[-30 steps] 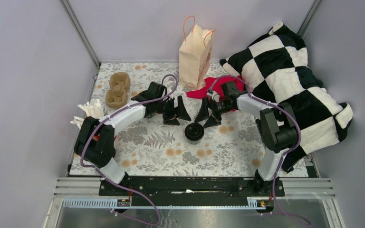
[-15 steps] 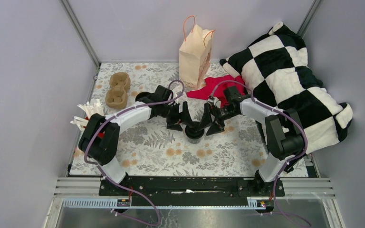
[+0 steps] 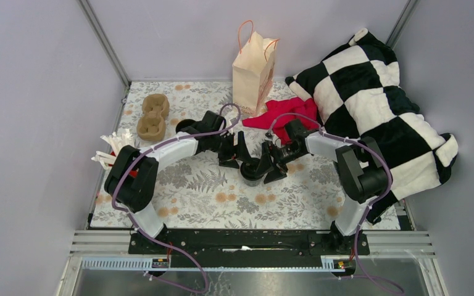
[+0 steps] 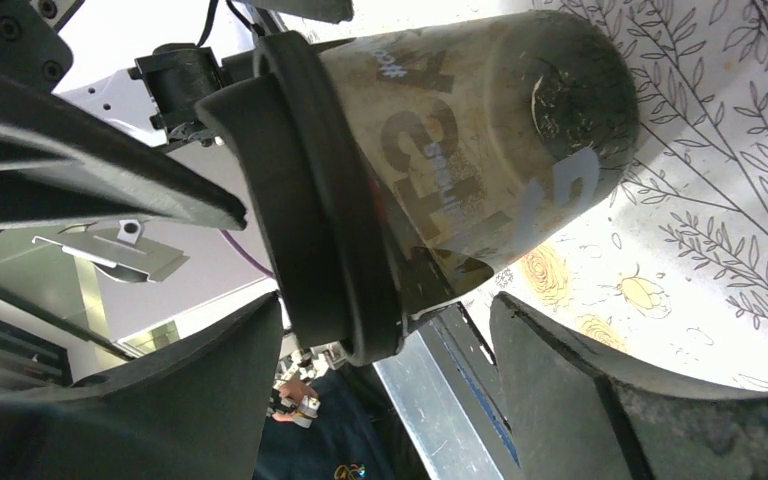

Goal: Pack the takeout coffee

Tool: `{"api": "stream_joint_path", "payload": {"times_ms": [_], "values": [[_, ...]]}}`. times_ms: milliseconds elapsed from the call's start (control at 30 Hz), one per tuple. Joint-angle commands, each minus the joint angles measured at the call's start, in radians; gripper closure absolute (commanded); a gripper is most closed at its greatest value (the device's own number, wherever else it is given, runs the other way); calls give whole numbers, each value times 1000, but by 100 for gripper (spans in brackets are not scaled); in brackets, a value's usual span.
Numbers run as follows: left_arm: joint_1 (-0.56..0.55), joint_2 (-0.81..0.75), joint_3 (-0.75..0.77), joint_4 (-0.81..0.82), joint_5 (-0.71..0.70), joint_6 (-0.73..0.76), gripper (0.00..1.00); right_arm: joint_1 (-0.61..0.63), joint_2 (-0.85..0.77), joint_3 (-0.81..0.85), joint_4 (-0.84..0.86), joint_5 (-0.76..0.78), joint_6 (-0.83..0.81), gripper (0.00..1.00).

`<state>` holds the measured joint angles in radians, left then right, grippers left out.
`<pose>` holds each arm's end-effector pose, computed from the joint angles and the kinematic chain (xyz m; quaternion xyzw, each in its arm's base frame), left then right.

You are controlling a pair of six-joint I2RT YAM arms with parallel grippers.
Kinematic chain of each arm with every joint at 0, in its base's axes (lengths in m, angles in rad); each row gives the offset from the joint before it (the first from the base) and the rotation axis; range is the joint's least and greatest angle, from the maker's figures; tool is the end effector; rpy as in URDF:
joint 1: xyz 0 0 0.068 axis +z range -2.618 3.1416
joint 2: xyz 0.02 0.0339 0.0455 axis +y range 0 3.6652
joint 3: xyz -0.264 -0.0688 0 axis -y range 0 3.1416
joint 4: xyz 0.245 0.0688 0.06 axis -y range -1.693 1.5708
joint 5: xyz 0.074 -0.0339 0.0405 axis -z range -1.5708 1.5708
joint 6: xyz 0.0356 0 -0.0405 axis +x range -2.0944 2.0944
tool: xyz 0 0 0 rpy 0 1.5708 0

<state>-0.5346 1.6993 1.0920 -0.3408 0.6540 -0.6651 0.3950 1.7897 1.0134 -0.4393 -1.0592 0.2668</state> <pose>0.2892 -0.1964 0.2017 0.0394 0.9060 -0.4162 0.0669 0.2889 0.1541 0.1566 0.1435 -0.8420 -0.5198 0.0174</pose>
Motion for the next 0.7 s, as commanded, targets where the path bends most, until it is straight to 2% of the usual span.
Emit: {"api": "stream_joint_path", "payload": {"times_ms": [0, 233, 433, 667], "values": [[5, -20, -15, 55, 2, -5, 25, 11, 25, -17, 76, -37, 31, 22], [32, -50, -49, 115, 34, -42, 23, 8, 50, -24, 91, -30, 29, 29], [53, -36, -70, 155, 46, -59, 26, 6, 60, -14, 81, -31, 29, 30], [62, -50, -146, 368, 152, -133, 15, 5, 78, 29, 41, -40, 2, 29]]}}
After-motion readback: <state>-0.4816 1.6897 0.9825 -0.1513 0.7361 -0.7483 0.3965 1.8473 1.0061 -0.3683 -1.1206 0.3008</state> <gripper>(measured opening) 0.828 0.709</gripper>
